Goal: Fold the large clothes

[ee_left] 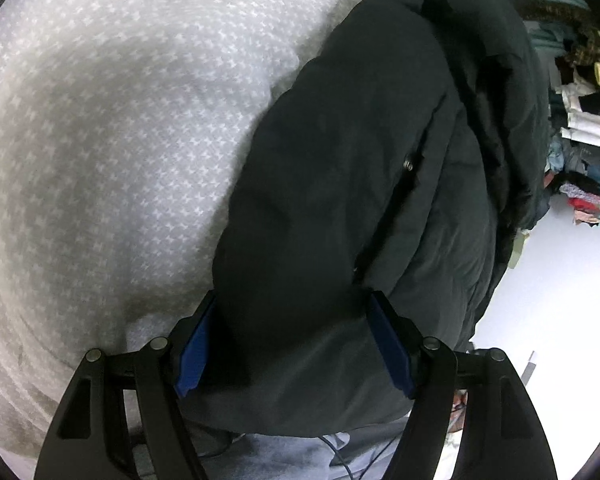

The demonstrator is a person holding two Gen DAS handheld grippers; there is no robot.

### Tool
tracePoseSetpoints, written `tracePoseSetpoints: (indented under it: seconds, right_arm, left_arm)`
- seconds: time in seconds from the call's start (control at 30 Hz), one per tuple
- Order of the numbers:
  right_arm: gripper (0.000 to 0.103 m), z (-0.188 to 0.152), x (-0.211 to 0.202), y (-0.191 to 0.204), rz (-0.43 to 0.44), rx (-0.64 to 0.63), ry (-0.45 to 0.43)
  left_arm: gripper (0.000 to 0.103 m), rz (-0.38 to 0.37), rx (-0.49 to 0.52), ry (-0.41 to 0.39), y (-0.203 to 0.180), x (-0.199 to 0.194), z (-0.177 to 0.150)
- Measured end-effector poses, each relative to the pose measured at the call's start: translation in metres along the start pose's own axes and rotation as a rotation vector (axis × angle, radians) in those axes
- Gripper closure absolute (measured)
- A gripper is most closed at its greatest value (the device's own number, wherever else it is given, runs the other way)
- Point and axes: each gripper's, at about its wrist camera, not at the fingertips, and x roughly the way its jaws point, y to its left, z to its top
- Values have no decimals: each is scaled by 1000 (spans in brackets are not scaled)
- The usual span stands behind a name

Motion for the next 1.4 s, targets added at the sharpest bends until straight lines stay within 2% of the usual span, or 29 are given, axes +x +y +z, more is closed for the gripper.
tracePoseSetpoints:
  seconds: [0.13, 0.3, 0.4, 0.53, 0.63, 0.73, 0.77, 0.8, 0.9, 0.97, 1.03, 1.2, 1.4]
  right_arm:
    - [24, 1, 11, -1, 0, 3, 42]
    - [24, -5, 13, 39, 151, -148, 57]
    - [24, -8, 8, 56, 211, -231, 41]
    - [25, -3, 25, 48, 134, -201, 79]
    - [34, 2, 39, 33, 51, -159, 120]
    - [50, -1, 41, 36, 14, -198, 130]
    - [60, -3, 41, 44, 6, -231, 127]
    - [71, -5, 40, 53, -2, -273, 118]
    - [88, -11, 31, 74, -23, -375, 78]
    - [92, -14, 27, 86, -47, -428, 45]
    - [94, -17, 23, 101, -51, -467, -2]
    - [96, -26, -13, 133, 14, -519, -156]
    - [98, -37, -59, 154, 106, -535, -278]
  left_arm:
    - [30, 18, 43, 23, -11, 6, 1]
    - [32, -99, 119, 27, -39, 21, -8]
    - [32, -106, 160, 4, -52, 27, -14]
    - [33, -93, 172, -33, -70, 39, -17]
    - [39, -76, 142, -61, -67, 35, -17]
    - [45, -58, 121, -76, -65, 34, -18]
    - [46, -53, 109, -82, -63, 34, -19]
    - [50, -48, 98, -91, -59, 32, -19]
    - [66, -39, 99, -117, -58, 27, -22]
    - [83, -48, 124, -140, -60, 20, -26]
    - [92, -86, 143, -164, -63, 11, -31]
    - [97, -222, 174, -243, -64, -37, -46]
    - [101, -318, 201, -334, -63, -107, -66]
